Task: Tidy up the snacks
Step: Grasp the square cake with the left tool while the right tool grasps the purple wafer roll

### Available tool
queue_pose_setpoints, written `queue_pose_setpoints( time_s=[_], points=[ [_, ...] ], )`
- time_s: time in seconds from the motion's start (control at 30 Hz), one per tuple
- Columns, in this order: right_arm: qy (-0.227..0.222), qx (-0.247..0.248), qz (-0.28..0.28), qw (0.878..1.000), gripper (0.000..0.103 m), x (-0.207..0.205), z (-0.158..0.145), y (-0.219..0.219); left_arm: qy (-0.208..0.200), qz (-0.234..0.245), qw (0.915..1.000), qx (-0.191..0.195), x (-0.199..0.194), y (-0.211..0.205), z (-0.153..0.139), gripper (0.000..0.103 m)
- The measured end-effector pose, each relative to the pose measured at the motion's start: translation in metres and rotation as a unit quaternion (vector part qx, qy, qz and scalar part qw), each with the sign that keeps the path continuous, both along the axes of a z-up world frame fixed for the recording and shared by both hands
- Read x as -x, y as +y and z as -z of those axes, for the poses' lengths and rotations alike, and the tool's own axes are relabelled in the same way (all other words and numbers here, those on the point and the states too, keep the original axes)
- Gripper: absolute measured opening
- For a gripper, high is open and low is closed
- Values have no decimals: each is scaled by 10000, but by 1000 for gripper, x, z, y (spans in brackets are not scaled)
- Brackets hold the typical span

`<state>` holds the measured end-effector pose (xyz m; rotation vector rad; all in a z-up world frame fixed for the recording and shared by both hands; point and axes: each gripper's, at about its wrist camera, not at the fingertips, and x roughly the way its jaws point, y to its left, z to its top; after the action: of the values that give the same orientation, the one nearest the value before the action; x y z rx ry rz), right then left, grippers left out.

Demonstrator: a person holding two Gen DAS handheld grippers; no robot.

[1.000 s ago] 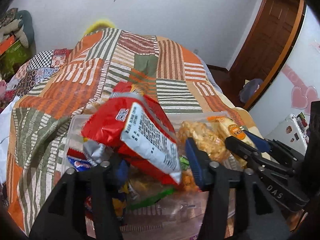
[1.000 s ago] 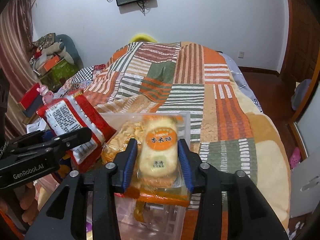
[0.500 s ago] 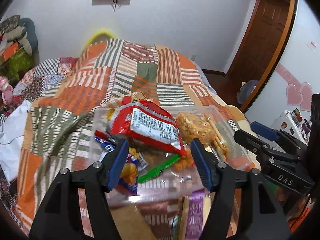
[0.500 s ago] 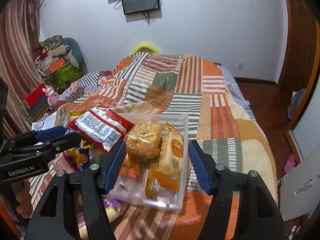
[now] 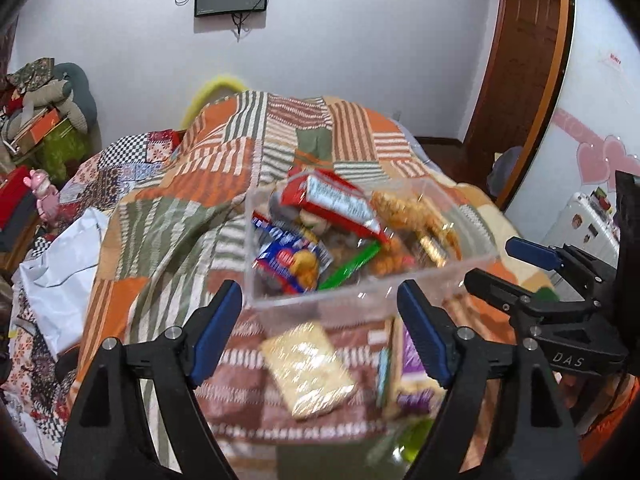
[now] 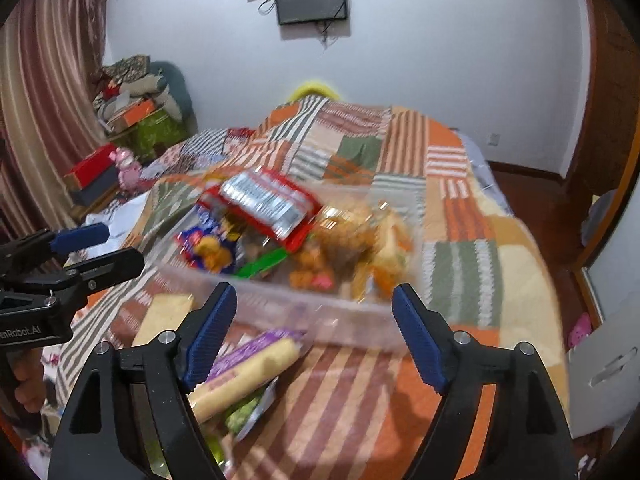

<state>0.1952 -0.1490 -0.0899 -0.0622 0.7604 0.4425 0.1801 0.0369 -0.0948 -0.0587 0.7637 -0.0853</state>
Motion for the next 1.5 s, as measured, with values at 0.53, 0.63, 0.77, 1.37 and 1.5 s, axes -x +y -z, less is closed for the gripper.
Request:
queue_pose_setpoints(
  time_s=[0.53,0.63,0.77,1.37,1.5],
  points=[
    [585,439,-544,9958,78,11,49,35,382,-99,9992,65,22,15,36,80],
    [602,306,-368,9970,79,9,48,17,472,-68,9988,137,18,12,44,80],
    [635,165,-142,9977,79,9,46,-6,604,-32,9980,197,12,6,55,80],
    [1000,86,284,9945,79,8,50,-42,999,-158,9944,311,-9,4,94,80],
    [992,-77,89,9950,79,14,42,-27,1009,-118,9937,466,-10,7,98,74]
  ],
)
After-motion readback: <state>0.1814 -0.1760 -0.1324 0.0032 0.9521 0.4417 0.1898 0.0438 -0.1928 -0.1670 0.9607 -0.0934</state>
